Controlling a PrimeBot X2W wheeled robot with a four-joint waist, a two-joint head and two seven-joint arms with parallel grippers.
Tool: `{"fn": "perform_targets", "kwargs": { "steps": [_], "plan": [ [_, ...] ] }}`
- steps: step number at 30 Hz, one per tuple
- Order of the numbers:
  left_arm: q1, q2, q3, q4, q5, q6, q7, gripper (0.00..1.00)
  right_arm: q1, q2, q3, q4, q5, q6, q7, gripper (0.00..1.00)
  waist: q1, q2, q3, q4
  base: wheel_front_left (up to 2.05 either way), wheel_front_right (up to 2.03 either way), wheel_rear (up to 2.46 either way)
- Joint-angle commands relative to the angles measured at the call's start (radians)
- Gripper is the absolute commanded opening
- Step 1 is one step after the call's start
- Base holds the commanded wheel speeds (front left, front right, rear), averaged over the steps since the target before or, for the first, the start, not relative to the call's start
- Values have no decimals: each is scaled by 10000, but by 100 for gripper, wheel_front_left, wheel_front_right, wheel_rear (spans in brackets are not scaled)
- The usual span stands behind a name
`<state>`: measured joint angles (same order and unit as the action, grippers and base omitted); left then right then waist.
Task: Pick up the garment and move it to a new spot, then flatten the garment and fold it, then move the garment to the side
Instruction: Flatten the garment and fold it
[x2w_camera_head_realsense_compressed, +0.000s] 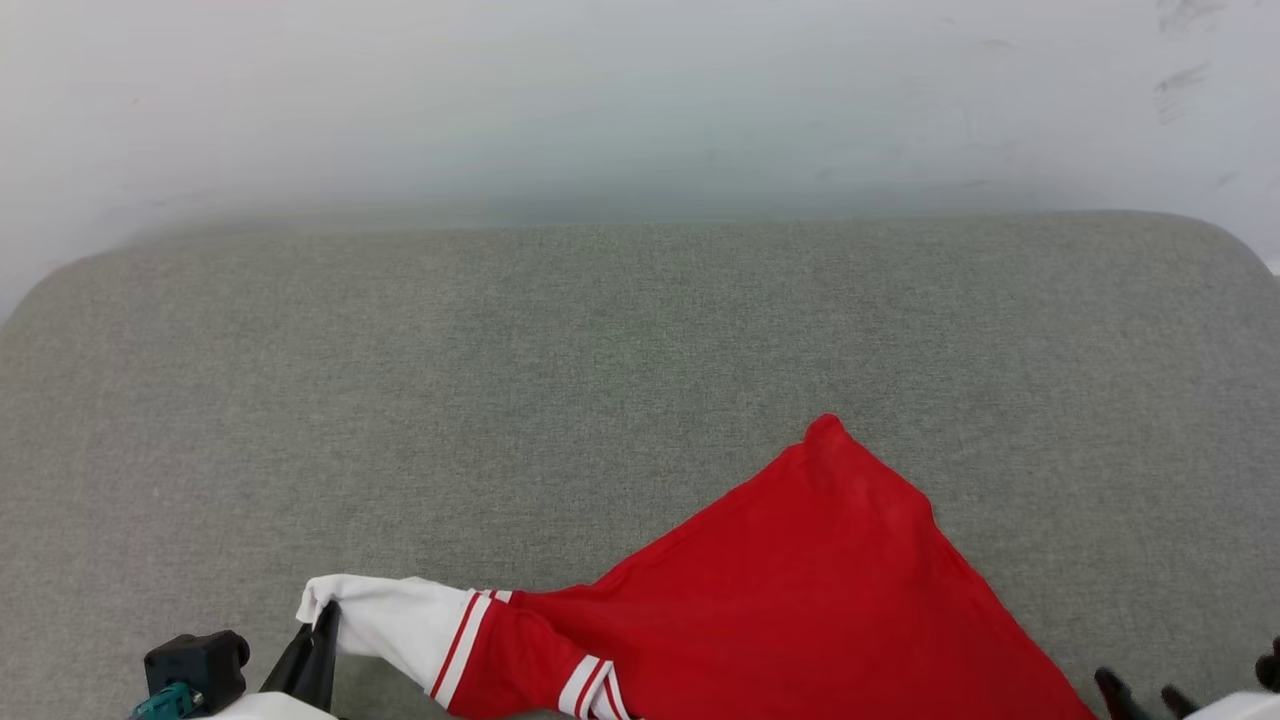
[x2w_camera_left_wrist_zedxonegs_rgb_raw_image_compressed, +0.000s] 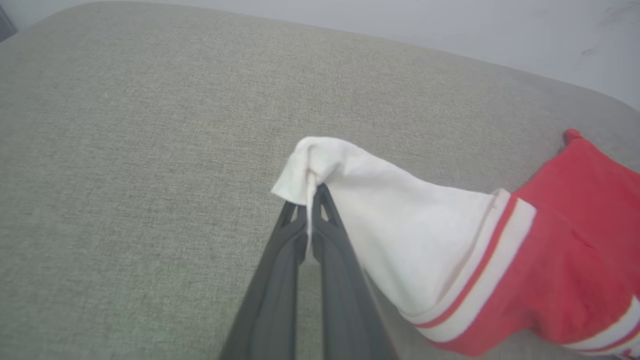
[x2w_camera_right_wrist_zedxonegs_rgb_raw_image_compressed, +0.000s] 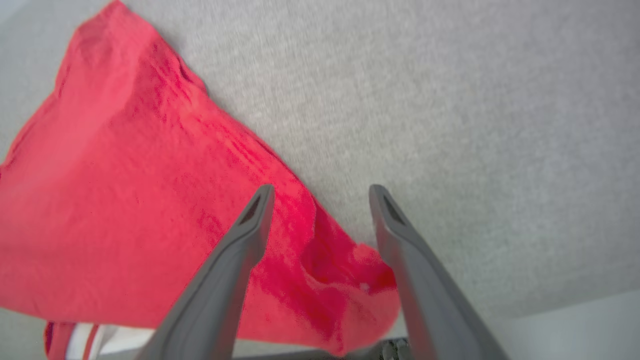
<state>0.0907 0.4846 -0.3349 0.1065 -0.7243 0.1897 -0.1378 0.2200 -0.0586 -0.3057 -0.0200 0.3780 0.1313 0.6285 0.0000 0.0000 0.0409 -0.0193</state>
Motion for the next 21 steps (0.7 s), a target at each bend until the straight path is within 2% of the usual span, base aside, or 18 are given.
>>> {"fn": "perform_targets", "kwargs": {
  "steps": [1,7,12,16,21],
  "plan": [
    [-170,18,-14,-95,98,60,0,0,-413,-49,-49,1,1,-9,-729,100,0,0,68,68,0,0,0],
    [-435,-20,-146,-420,207,121,104,0,-1589,-517,487,611,-187,-9,-3354,100,0,0,367,287,0,0,0],
    [-690,-51,-174,-717,349,222,40,0,-3035,-957,1342,1698,38,-9,-4116,100,0,0,780,434,0,0,0],
    [-995,-116,-203,-840,402,209,-40,0,-4432,-1579,2408,2721,293,-9,-3655,100,0,0,1210,568,0,0,0],
    [-1445,-259,-313,-800,488,119,-111,0,-6301,-2541,4237,3852,1006,-9,-1763,100,0,0,1699,819,0,0,0]
  ]
}}
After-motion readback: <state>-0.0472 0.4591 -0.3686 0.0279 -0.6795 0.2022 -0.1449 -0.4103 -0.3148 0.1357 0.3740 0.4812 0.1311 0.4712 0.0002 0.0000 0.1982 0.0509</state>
